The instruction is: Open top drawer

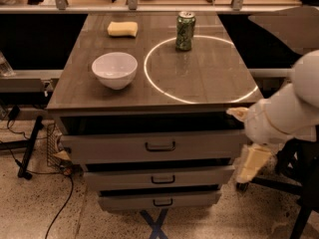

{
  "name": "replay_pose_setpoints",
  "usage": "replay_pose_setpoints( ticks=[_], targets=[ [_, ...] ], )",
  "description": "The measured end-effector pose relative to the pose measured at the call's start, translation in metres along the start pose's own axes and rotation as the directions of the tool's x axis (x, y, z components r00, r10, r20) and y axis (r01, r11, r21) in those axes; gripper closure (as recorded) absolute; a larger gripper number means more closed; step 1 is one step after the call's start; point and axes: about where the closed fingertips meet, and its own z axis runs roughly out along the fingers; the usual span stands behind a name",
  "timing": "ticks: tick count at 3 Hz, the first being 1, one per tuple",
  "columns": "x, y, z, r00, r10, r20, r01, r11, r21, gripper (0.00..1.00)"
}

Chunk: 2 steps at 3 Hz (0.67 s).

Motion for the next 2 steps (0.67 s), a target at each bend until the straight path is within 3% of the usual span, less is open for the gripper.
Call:
replay_pose_setpoints(
  ticks=[1,2],
  targets=[
    [-0.003,-0.016,0.026,0.999,-0.02,-0.045,0.02,0.9997,0.01,0.0],
    [0.008,-0.022,0.065,0.989,-0.042,-0.14,0.04,0.9991,-0.013,0.0]
  ],
)
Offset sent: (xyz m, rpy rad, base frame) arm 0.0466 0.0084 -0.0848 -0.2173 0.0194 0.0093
